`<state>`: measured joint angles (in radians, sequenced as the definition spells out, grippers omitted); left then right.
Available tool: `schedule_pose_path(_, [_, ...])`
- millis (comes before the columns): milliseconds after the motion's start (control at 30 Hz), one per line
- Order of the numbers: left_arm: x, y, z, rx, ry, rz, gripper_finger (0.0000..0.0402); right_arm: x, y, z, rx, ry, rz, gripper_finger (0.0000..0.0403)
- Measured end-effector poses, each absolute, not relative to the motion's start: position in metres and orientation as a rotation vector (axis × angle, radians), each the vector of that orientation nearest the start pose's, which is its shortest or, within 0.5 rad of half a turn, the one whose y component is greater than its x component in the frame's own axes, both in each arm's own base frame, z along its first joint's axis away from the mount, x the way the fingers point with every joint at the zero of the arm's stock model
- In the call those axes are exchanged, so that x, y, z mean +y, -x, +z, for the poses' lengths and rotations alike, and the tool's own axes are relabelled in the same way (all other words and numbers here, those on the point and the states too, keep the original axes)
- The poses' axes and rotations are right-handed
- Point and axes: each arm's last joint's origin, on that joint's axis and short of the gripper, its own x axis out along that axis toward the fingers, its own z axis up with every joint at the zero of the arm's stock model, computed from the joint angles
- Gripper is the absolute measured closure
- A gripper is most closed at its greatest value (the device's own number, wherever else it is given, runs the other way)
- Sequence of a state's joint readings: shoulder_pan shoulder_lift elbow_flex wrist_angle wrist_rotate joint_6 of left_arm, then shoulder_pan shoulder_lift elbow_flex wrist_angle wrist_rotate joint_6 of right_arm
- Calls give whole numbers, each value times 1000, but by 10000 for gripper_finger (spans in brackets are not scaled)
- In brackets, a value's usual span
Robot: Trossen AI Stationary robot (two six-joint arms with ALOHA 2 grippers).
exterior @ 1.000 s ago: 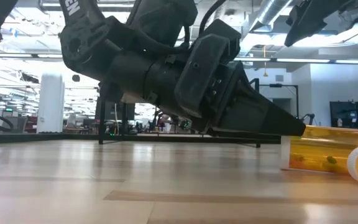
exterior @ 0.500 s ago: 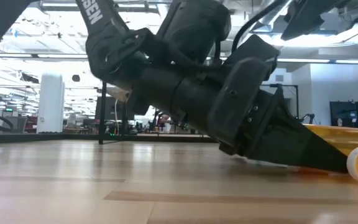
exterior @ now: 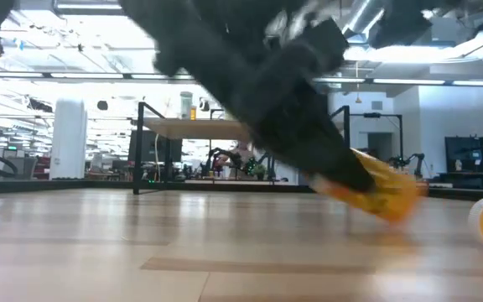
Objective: Pick and place medicine bottles onto shelf by color
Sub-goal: Put the big orange pill bottle on the shelf
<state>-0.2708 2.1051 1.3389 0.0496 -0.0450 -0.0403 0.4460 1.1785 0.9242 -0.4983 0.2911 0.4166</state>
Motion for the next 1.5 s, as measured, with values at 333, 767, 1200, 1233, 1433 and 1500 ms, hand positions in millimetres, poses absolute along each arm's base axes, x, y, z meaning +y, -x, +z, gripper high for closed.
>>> schedule_pose_path(333, [-100,-372,242,829,-63,-70,209,93,-224,238,329,-138,1,152])
schedule_pose_path(767, [-101,-365,259,746,-112,11,204,78,-257,184,241,-211,83,152])
schedule_pose_path(1200, [-112,-353,158,627,43,55,203,69,-261,176,277,-238,33,152])
schedule_pose_path(1233, [-111,-350,153,601,60,59,203,68,-260,177,282,-237,32,152])
schedule_pose_path(1433, [-109,-331,133,510,123,101,203,68,-260,178,274,-239,33,152])
schedule_pose_path(1500, [-109,-327,129,510,137,124,201,68,-260,178,273,-239,32,152])
